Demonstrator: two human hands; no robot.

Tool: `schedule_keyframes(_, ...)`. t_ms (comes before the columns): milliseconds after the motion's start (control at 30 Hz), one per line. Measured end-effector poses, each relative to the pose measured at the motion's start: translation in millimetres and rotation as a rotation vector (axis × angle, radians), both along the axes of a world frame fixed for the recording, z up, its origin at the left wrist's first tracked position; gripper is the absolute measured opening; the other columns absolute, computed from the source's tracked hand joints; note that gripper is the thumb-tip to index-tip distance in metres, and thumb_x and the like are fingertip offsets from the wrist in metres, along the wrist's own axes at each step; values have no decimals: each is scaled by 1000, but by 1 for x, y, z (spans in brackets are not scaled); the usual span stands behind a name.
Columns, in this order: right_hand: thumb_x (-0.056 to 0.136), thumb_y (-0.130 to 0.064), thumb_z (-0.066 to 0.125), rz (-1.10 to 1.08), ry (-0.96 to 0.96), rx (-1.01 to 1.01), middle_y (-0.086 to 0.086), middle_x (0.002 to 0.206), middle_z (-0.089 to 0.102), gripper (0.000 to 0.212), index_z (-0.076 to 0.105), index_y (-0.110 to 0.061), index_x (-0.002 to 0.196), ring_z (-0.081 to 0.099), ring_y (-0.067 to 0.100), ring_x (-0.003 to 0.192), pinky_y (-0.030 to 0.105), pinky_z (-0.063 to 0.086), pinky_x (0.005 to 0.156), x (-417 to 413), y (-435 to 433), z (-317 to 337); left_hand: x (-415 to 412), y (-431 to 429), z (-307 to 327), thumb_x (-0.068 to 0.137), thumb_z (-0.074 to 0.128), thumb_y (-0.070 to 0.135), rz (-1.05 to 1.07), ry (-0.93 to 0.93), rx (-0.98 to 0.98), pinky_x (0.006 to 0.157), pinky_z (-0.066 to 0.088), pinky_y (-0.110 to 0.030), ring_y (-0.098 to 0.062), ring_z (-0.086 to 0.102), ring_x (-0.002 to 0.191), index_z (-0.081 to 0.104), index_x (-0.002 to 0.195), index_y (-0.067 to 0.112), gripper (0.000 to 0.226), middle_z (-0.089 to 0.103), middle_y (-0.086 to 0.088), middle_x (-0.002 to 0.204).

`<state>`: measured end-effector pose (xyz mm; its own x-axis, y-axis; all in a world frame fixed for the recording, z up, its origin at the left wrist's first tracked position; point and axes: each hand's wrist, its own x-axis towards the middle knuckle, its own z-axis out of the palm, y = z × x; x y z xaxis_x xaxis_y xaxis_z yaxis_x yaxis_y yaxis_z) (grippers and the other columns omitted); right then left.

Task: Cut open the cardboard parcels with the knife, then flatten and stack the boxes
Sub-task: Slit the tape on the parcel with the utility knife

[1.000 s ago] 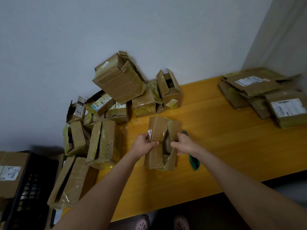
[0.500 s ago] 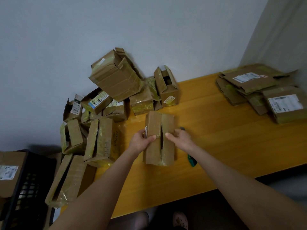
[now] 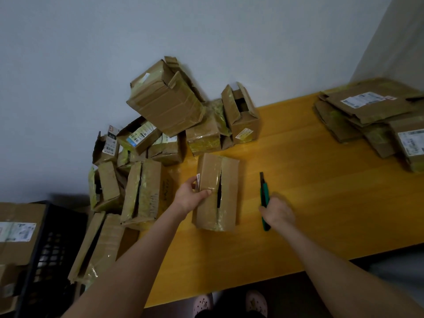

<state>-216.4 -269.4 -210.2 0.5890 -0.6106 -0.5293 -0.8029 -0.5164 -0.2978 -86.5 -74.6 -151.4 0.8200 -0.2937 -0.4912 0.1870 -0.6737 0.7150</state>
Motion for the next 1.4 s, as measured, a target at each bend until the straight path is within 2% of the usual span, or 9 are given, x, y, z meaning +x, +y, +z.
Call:
schedule_keyframes(67, 98, -32, 52, 4, -147, 46, 6, 93, 62, 33, 52, -10, 122, 60, 22, 74, 27, 42, 47, 7, 4, 14, -1, 0, 3, 86, 72, 23, 8, -47, 8, 91, 51, -39, -21, 56, 106, 37, 146, 21, 69, 56, -1, 115)
schedule_keyframes(233, 94, -36, 57, 167, -442, 114, 9, 129, 58, 72, 17, -26, 153, 61, 30, 109, 39, 54, 84, 19, 19, 68, -10, -6, 7, 86, 71, 26, 10, -96, 65, 98, 48, -46, -29, 54, 119, 28, 150, 25, 77, 54, -7, 130)
schedule_keyframes(400, 96, -43, 53, 391, -286, -27, 8, 120, 64, 74, 10, -31, 154, 62, 27, 100, 34, 52, 73, 18, 26, 95, -14, -13, 5, 81, 74, 36, -4, -136, 133, 96, 49, -50, -29, 55, 116, 27, 150, 31, 83, 52, -10, 132)
schedule_keyframes(600, 98, -34, 50, 420, -215, -40, 11, 117, 63, 70, 11, -22, 154, 61, 30, 103, 37, 54, 81, 22, 32, 112, -22, -20, 9, 84, 70, 37, -32, -190, 209, 100, 47, -47, -30, 50, 122, 22, 151, 30, 83, 45, -8, 141)
schedule_keyframes(733, 99, -32, 48, 419, -191, -61, 11, 111, 64, 69, 9, -18, 154, 61, 30, 101, 35, 50, 76, 21, 39, 110, -23, -24, 8, 86, 69, 38, -36, -212, 249, 99, 47, -47, -31, 50, 123, 22, 151, 31, 80, 44, -10, 140)
schedule_keyframes(1100, 93, -35, 57, 536, -41, 57, 7, 123, 61, 72, 19, -23, 154, 62, 24, 101, 38, 56, 82, 12, 25, 92, -12, -22, 3, 88, 66, 34, 43, -134, 207, 99, 47, -49, -31, 52, 121, 25, 150, 32, 75, 46, -11, 140)
schedule_keyframes(1233, 90, -27, 65, 120, -359, 498, 10, 122, 64, 47, 53, -11, 134, 63, 22, 102, 37, 54, 87, 2, 15, 86, -3, -16, -1, 87, 69, 29, 115, -64, 98, 100, 46, -52, -33, 51, 124, 31, 148, 25, 72, 50, -11, 139)
schedule_keyframes(1300, 93, -28, 62, -39, -468, 455, 11, 102, 68, 28, 63, -6, 110, 65, 22, 92, 37, 54, 80, 6, 8, 85, 0, -13, -5, 86, 71, 29, 234, 14, 13, 99, 46, -53, -35, 51, 123, 34, 147, 23, 71, 51, -11, 137)
schedule_keyframes(1400, 94, -34, 59, -5, -400, 396, 4, 95, 66, 31, 62, -9, 112, 64, 20, 89, 37, 55, 78, 11, 8, 78, -2, -13, -7, 86, 72, 26, 408, 151, -150, 91, 50, -53, -36, 53, 119, 36, 145, 21, 70, 51, -13, 136)
